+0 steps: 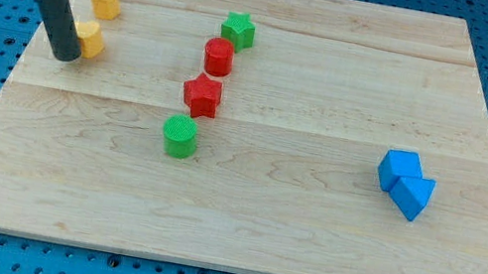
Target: Move the triangle to the center left
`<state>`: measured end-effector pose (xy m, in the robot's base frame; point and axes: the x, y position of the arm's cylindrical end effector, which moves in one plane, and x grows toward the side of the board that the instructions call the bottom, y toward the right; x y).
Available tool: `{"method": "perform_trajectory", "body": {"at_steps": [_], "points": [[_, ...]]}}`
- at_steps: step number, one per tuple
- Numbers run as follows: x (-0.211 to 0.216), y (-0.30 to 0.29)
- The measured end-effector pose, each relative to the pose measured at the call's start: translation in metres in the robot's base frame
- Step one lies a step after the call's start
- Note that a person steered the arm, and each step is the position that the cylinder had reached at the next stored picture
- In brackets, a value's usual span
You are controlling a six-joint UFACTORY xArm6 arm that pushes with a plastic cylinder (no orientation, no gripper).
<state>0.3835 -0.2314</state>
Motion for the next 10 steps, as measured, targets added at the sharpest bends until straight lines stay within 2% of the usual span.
{"method": "perform_trajectory", "body": {"at_steps": [1, 2, 3, 4, 6, 7, 8, 9, 10], "points": [[0.038, 0.002], [0.149, 0.034], [0.205, 0.134], [0.205, 0.278], [0.204, 0.500], [0.201, 0.574], [0.161, 0.543], [0.146, 0.451], [0.130, 0.416]]}}
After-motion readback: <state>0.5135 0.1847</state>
